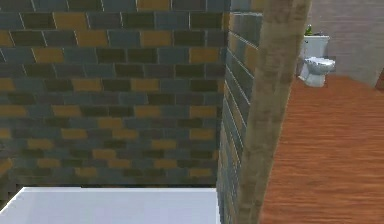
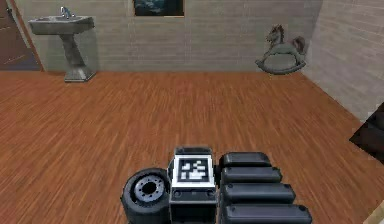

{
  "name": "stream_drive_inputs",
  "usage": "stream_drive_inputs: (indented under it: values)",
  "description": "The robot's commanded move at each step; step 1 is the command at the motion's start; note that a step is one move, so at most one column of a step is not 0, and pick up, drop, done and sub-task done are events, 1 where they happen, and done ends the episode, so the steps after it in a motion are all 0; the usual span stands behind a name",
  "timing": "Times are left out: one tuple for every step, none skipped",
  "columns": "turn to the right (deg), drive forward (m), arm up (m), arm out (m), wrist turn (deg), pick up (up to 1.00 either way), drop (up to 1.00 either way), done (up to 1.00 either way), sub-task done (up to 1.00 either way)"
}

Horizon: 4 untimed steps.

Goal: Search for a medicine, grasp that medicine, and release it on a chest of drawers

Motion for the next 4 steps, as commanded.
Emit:
stream_drive_inputs:
  values:
    - [0.0,0.05,0.00,0.00,0.0,0.00,0.00,0.00,0.00]
    - [-45.0,0.00,0.00,0.00,0.0,0.00,0.00,0.00,0.00]
    - [-39.0,0.00,0.00,0.00,0.0,0.00,0.00,0.00,0.00]
    - [0.0,1.00,0.00,0.00,0.0,0.00,0.00,0.00,0.00]
